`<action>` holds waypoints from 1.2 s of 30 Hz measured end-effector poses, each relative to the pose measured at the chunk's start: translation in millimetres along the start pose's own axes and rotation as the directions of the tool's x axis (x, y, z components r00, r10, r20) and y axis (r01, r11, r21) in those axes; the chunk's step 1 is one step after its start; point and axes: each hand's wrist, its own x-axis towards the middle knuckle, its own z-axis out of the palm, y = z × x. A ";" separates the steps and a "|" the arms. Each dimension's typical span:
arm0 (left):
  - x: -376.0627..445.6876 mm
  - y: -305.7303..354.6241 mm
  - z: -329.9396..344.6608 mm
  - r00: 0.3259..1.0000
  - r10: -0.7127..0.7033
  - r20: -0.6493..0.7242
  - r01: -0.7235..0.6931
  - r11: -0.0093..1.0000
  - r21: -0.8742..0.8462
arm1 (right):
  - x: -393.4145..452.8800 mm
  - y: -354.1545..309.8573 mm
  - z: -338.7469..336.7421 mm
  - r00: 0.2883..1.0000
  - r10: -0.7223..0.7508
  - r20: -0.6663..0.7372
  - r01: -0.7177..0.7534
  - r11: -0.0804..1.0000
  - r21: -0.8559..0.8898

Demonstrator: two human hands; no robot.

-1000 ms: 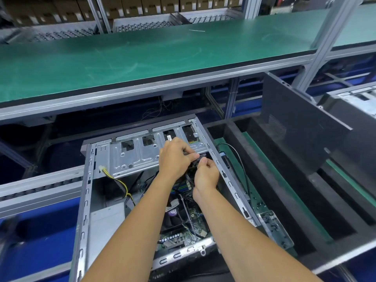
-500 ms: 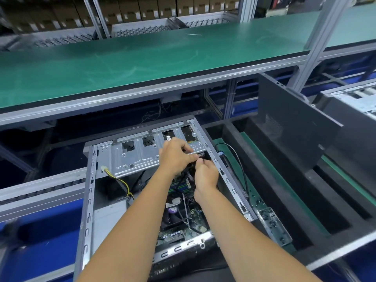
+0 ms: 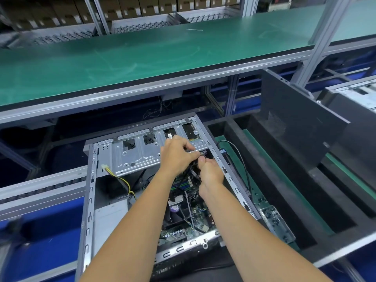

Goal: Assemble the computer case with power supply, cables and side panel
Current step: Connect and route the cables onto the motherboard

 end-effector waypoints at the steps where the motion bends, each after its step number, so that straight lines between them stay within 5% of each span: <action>1: 0.5 -0.2 0.1 1.000 0.001 -0.004 -0.001 1.000 0.005 | 0.6 -0.3 -0.4 1.000 0.006 0.006 -0.006 1.000 -0.004; 23: 5.3 -1.1 1.3 0.999 -0.006 0.042 0.005 1.000 0.029 | 21.2 6.4 0.2 0.995 0.071 0.076 -0.075 0.996 0.058; 29: 3.3 -0.7 -1.4 0.999 -0.009 0.052 0.009 1.000 0.001 | 20.4 5.1 2.9 0.985 0.125 0.115 -0.147 0.966 0.212; 36: 4.1 -1.2 0.6 0.999 -0.008 0.045 0.008 1.000 -0.001 | 21.5 9.7 2.2 0.997 0.036 0.072 -0.041 0.997 0.070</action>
